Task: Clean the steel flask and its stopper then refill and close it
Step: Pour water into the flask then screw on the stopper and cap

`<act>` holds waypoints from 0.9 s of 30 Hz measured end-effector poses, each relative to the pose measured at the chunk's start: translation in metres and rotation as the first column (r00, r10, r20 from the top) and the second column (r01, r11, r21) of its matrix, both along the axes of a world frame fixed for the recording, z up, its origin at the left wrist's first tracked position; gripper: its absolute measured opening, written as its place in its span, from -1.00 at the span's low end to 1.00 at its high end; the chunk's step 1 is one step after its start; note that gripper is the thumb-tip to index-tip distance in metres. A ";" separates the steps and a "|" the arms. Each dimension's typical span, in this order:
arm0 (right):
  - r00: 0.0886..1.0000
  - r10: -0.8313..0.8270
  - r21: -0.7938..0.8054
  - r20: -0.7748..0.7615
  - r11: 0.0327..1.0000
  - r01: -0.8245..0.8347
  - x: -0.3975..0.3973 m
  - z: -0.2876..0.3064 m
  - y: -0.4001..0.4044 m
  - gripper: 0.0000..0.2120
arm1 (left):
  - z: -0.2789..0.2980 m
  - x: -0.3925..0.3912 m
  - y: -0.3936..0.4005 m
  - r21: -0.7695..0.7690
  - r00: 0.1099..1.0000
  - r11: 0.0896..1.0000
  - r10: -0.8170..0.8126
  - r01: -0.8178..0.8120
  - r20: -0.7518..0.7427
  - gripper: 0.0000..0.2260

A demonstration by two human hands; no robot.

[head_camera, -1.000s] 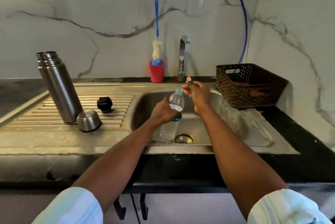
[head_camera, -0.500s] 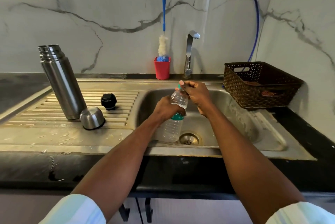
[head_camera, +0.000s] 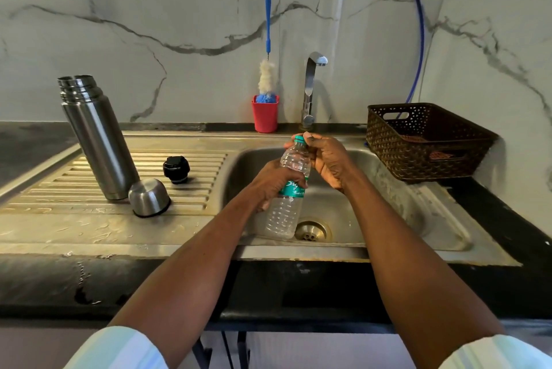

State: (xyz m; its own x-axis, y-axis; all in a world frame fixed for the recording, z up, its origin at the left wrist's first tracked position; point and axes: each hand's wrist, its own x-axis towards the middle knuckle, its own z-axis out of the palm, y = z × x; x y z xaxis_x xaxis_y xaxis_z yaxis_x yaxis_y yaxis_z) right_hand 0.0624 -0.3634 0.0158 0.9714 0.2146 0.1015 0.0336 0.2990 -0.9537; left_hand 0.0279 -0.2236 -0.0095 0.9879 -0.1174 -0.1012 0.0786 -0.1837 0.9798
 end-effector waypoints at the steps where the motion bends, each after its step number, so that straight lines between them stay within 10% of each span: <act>1: 1.000 -0.003 -0.006 -0.003 1.000 0.003 0.000 0.000 0.000 -0.79 | 0.000 0.000 -0.001 0.004 1.000 1.000 0.012 -0.012 0.015 -0.69; 8: 0.983 -0.178 -0.170 0.035 0.968 0.182 0.001 -0.004 0.009 -0.82 | -0.004 0.000 -0.003 0.053 0.988 0.996 0.058 -0.066 0.144 -0.57; 16: 0.999 0.036 -0.019 -0.002 0.999 -0.036 -0.003 -0.001 -0.001 -0.83 | 0.004 -0.004 0.001 -0.088 0.998 0.995 -0.050 0.046 -0.040 -0.66; 24: 0.967 -0.249 -0.201 0.045 0.946 0.253 -0.007 -0.001 0.017 -0.87 | -0.008 0.001 -0.001 0.167 0.969 0.976 0.097 -0.137 0.228 -0.45; 27: 0.998 -0.003 0.063 -0.063 0.998 0.007 -0.010 0.003 0.009 -0.86 | 0.004 -0.007 0.002 -0.045 0.999 0.999 -0.022 0.023 0.028 -0.68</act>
State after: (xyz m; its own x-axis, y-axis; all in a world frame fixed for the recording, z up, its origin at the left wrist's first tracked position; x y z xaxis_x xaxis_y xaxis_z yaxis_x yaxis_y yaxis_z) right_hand 0.0523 -0.3542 0.0191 0.9774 0.2048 0.0533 -0.0242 0.3587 -0.9331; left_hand 0.0212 -0.2218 -0.0051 0.9873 -0.1436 -0.0680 0.0477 -0.1402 0.9890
